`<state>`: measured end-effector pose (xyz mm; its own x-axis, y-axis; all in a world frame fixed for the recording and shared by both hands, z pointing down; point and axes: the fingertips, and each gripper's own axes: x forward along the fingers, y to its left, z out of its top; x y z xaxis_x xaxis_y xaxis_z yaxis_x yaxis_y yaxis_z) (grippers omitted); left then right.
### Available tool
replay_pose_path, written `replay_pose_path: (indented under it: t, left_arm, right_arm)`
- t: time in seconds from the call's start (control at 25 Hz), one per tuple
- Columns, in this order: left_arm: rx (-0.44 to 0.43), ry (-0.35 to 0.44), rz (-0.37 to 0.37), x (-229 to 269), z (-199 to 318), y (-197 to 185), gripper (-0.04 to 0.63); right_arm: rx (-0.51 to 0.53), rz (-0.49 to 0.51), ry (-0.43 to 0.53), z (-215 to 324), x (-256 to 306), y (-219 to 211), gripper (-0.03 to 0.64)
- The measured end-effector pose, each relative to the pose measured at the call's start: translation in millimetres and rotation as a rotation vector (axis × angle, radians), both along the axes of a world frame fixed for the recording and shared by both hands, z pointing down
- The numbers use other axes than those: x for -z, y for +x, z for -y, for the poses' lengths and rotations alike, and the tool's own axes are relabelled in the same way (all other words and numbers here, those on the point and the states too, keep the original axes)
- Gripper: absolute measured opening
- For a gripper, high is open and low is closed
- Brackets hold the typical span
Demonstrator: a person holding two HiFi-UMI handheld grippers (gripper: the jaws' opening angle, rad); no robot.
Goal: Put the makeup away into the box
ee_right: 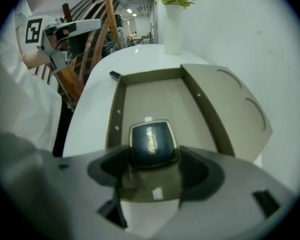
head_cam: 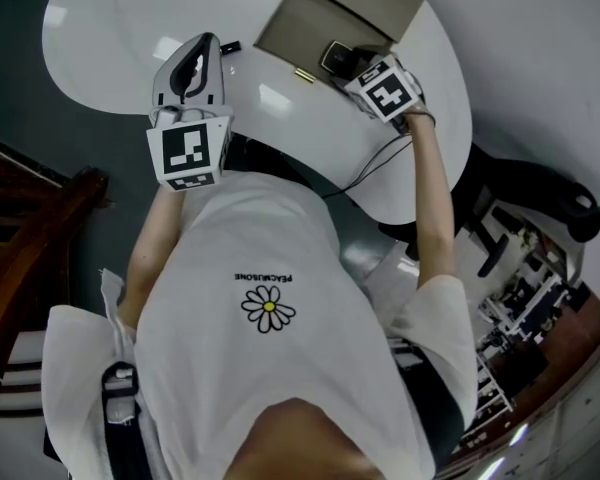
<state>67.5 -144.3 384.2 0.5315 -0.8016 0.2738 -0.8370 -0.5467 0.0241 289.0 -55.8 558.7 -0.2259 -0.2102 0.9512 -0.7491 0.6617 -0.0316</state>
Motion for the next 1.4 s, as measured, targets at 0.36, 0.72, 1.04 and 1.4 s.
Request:
replay_pose_path:
  t: [0.36,0.72,1.04,1.4]
  left_arm:
    - [-0.051,0.039,-0.017,16,-5,13,0.020]
    - [-0.116,0.118,-0.046,46,-15,26,0.020]
    - [-0.155,0.230,-0.120,86,-26,37,0.020]
    - [-0.102,0.250,-0.123,88,-28,17,0.020]
  right_arm:
    - [-0.068,0.016,0.202,25,46,-3,0.314]
    - [-0.414,0.121,0.817,43,186,-18,0.033]
    - [-0.790,0.345,1.065,4,240,-50,0.029]
    - [-0.741,0.518,1.056,-1,253,-87,0.029]
